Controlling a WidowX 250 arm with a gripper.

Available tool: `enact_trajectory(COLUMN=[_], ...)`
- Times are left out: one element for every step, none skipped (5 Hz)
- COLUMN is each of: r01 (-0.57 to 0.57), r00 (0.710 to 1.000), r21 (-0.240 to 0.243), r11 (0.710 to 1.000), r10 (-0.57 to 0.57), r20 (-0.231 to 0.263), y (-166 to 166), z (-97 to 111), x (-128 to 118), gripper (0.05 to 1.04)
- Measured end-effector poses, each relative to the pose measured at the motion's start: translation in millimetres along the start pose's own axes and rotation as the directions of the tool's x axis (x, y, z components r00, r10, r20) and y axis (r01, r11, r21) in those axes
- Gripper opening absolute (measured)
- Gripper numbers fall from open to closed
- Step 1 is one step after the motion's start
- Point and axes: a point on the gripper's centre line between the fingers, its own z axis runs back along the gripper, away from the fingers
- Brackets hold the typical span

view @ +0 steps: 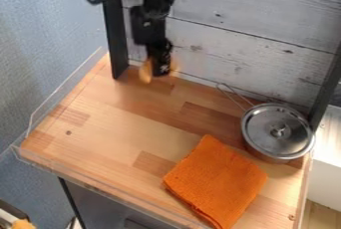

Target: Move the thing on top of the orange towel

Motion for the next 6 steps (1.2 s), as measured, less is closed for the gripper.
enact_trajectory(r01=[0.088,0.125,0.183,0.216,0.265,0.288], r00=[0.995,0.989,0.98,0.974,0.963,0.957], r21=[0.005,0.025,0.031,0.047,0.046,0.063], r11=[0.996,0.992,0.983,0.975,0.963,0.956], r10=[-0.087,-0.123,-0.18,-0.212,-0.262,-0.285], r20=[-0.057,-0.078,-0.083,-0.084,-0.064,-0.053], y=[28.1,59.7,94.4,121.9,145.7,158.6], z=[18.2,22.0,29.1,27.2,21.8,8.4], x=[-23.9,-28.9,-37.3,-43.2,-48.5,-44.9], gripper=[0.654,0.654,0.654,0.654,0.654,0.654])
